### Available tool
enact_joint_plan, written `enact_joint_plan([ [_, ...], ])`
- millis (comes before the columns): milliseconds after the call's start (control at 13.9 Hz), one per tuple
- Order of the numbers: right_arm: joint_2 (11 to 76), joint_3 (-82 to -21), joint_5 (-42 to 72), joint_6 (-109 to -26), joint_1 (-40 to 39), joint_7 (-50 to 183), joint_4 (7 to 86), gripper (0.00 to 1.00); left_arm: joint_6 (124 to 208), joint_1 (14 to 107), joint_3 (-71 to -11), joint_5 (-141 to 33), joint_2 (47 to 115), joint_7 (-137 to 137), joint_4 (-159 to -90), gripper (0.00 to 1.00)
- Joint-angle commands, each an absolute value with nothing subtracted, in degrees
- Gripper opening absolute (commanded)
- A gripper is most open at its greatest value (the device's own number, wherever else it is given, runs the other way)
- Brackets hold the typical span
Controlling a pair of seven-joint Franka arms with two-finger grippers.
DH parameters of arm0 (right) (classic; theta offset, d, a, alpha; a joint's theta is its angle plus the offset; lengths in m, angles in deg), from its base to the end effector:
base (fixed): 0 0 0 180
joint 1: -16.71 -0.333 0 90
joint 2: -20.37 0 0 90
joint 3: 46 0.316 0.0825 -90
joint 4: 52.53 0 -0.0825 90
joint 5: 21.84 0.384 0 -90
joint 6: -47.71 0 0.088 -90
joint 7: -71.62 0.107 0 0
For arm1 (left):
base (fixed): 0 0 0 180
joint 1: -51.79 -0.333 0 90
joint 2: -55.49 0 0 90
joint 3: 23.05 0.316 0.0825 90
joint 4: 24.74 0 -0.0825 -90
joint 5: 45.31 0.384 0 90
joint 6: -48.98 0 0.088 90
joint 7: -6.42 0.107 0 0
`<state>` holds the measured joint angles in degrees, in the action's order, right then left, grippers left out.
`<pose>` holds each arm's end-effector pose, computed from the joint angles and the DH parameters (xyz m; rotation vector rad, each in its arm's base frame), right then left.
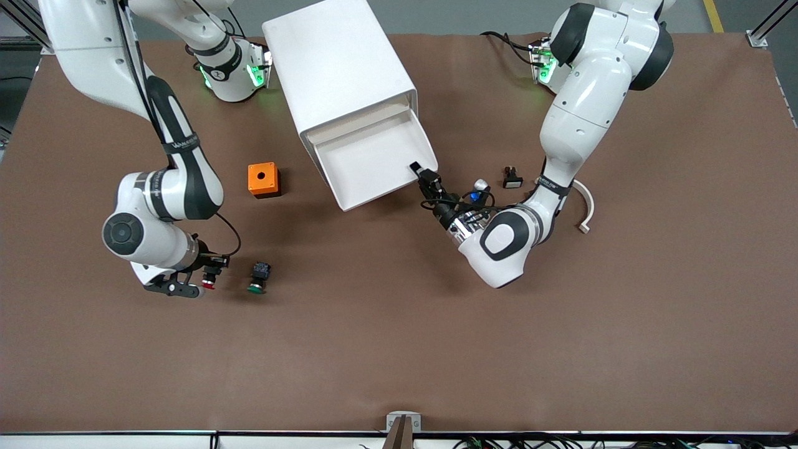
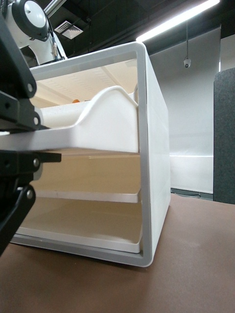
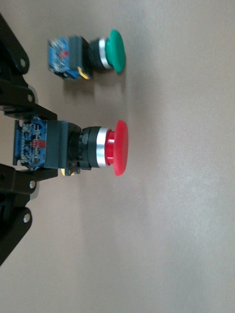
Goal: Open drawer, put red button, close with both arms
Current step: 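Close the right gripper on the red button while the left gripper releases the drawer, then lift the red button and carry it over the open drawer with the right gripper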
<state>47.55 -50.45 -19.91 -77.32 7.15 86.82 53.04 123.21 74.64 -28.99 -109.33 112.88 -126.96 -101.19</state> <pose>0.6258 0.0600 0.2593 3.0880 -0.2960 -0.2008 0.5241 -0.4005 0.1609 -0.8784 -1.6791 1.6107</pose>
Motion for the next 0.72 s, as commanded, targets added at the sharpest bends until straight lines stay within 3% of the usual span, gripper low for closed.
enact_joint_plan([
  [0, 43.1, -50.3, -19.5, -71.8, 5.6, 90.9, 52.4, 0.03, 123.5, 74.2, -29.2, -110.3, 112.4, -121.9, -100.6, 0.71],
  [144, 40.1, -50.2, -19.2, -68.8, 4.5, 94.0, 52.1, 0.03, 123.5, 72.7, -29.6, -110.4, 112.2, -110.5, -99.1, 0.87],
  [288, 37.6, -50.2, -19.2, -66.6, 2.7, 97.3, 51.7, 0.03, 123.5, 71.8, -29.6, -110.3, 111.7, -99.1, -97.6, 0.95],
  [647, 34.0, -49.9, -19.1, -61.5, -2.3, 108.4, 50.3, 0.02, 123.4, 70.9, -26.3, -107.9, 110.9, -79.1, -90.9, 0.97],
])
